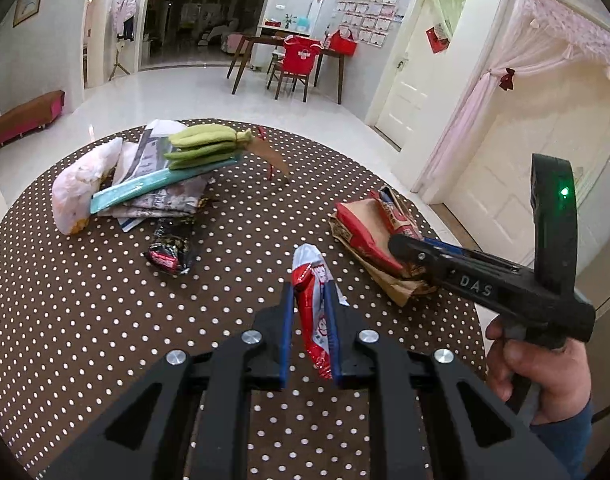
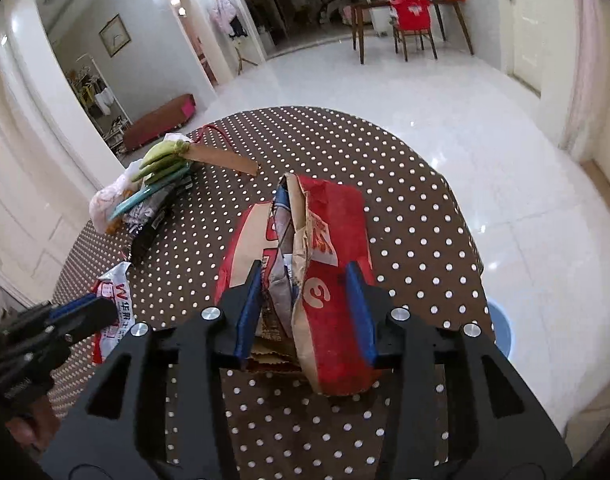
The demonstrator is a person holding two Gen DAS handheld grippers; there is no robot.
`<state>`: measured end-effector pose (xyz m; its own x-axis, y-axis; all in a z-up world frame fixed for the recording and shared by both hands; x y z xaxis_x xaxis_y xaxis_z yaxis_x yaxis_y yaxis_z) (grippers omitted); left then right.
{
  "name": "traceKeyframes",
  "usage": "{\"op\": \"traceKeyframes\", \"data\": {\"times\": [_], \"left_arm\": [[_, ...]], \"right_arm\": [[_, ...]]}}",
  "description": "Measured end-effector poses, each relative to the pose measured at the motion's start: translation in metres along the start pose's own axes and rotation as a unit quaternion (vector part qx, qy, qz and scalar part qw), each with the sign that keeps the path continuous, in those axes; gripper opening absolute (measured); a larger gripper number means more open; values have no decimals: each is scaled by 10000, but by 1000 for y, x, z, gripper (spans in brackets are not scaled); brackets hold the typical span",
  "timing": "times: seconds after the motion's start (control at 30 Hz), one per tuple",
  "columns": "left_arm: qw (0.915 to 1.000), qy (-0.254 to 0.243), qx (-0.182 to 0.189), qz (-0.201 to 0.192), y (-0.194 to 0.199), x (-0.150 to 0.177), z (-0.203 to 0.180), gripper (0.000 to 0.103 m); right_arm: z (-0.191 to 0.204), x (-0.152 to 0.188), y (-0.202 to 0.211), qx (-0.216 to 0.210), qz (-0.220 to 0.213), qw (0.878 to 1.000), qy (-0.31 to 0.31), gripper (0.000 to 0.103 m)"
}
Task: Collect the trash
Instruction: 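Carry the wrapper and red bag to the blue bin and open both grippers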
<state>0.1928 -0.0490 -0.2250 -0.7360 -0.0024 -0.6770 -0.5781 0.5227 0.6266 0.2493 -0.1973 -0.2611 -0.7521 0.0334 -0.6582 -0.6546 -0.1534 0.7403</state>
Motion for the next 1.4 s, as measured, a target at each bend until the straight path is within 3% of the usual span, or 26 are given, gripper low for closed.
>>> {"op": "traceKeyframes", "data": {"times": [0.13, 0.37, 0.5, 0.77, 1.0, 1.13, 1.17, 1.2, 1.23, 1.33, 1.4], "left_arm": [[10000, -25, -2, -26, -1, -3, -3, 14], [9998, -142, 106, -104, -7, -16, -19, 14], [9993, -260, 255, -94, -16, -25, -35, 14], [9951, -673, 723, 67, -55, -45, -92, 14], [9871, -1027, 1090, 564, -114, -48, -144, 14], [9814, -1232, 1167, 902, -150, -47, -166, 14], [9793, -1310, 1179, 998, -161, -46, -173, 14], [9778, -1364, 1183, 1066, -169, -46, -178, 14], [9762, -1414, 1180, 1142, -177, -45, -182, 14], [9706, -1519, 1202, 1431, -204, -40, -192, 14], [9664, -1526, 1218, 1673, -224, -36, -196, 14]], "right_arm": [[1, -5, 14, -44, -178, 9998, -15, 19], [-30, -18, 42, -486, -356, 9971, -468, 18], [-56, -27, 61, -490, -570, 9945, -723, 18], [-152, -31, 85, 100, -833, 9873, -1349, 18], [-243, 11, 37, 565, -202, 9766, -2064, 19], [-272, 40, -8, 646, 295, 9690, -2367, 26], [-278, 48, -23, 606, 429, 9666, -2452, 32], [-282, 52, -31, 580, 497, 9647, -2521, 53], [-288, 57, -40, 571, 576, 9623, -2595, 62], [-304, 66, -50, 524, 620, 9561, -2816, 62], [-314, 66, -46, 503, 509, 9520, -2977, 68]]}}
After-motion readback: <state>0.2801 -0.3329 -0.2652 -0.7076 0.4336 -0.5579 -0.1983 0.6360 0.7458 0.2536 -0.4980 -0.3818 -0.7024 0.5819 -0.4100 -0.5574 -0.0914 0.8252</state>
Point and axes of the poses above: each gripper's, at about its wrist camera, not at the fingertips, and y roughly against the way its jaws point, z to its left, x to its underside, the point moved 10 cm from there along -y, roughly the way its jaws point, and after that the axes turned 12 degrees about x, right-handed, at the moved point
